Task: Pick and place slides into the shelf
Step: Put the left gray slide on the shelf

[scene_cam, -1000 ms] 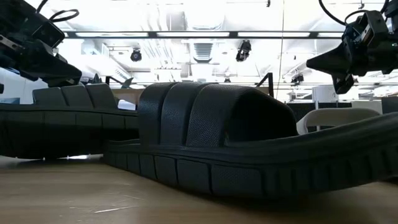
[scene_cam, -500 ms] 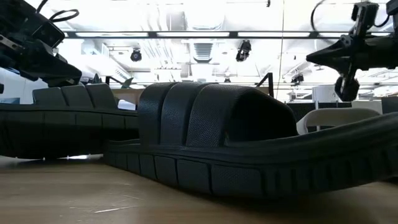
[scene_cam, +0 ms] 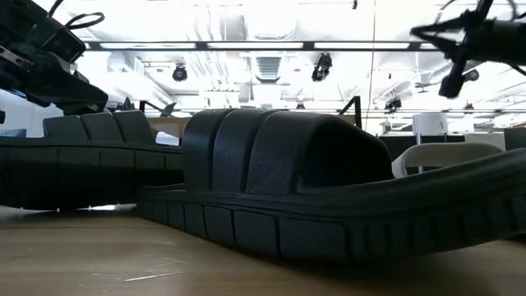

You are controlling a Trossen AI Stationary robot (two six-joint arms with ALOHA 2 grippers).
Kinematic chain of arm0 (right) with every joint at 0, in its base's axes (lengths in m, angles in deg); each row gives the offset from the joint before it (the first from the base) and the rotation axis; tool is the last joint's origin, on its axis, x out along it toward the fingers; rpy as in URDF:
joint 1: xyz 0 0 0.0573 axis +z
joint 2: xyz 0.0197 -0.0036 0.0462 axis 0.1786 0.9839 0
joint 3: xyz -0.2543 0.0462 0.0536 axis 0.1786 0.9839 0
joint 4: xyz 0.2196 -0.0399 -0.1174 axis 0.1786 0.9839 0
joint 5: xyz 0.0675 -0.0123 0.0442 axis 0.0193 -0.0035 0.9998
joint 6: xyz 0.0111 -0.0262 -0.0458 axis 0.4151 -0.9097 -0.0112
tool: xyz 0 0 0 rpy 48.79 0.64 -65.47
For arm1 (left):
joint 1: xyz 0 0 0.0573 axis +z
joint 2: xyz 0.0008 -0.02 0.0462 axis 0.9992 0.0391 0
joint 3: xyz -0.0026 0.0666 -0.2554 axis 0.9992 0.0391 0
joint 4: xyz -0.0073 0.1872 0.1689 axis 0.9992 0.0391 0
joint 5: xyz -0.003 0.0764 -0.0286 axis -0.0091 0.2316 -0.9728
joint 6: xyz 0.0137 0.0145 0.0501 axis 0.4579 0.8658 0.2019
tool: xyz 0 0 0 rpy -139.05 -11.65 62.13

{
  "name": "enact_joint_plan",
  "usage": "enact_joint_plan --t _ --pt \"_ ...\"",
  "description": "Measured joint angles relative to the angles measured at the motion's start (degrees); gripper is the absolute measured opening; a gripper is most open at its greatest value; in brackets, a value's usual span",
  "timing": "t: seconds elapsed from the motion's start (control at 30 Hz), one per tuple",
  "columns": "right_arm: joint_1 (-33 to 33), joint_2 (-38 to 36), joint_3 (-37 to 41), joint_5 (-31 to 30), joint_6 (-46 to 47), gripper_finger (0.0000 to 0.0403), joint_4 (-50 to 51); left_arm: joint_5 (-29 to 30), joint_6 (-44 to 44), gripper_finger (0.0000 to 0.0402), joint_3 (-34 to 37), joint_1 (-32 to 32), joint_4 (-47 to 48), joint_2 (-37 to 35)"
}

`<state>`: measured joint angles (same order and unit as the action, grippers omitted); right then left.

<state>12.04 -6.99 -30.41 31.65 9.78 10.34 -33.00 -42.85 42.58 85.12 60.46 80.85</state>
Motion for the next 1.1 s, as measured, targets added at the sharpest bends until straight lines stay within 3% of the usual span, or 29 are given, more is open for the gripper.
enact_joint_plan --t 0.1,0.23,0.5,0.6,0.8,1.1 --pt "0.12 1.42 -0.01 -0.49 -2.05 0.0009 -6.96 0.0 0.0 0.0 0.0 0.0 0.0 0.02" --pt "0.96 6.09 -3.96 -0.48 -3.99 0.0009 -7.55 0.02 0.01 0.0 0.0 0.0 0.0 0.01" --pt "2.0 28.44 -24.69 5.95 -18.84 0.0009 -0.71 0.21 2.17 0.0 0.0 -0.04 -0.01 0.02" --pt "1.64 35.88 -34.21 6.04 -20.61 0.0009 13.31 0.52 6.93 0.0 0.07 -0.04 -0.76 0.02" --pt "0.8 47.49 -53.72 7.2 -19.85 0.0009 51.9 0.48 6.99 0.0 0.11 -0.04 -7.19 0.02" --pt "2.43 60.63 -79.86 5.56 -23.4 0.0009 87.28 1.09 -22.42 0.0 0.11 -0.02 -32.14 0.01"
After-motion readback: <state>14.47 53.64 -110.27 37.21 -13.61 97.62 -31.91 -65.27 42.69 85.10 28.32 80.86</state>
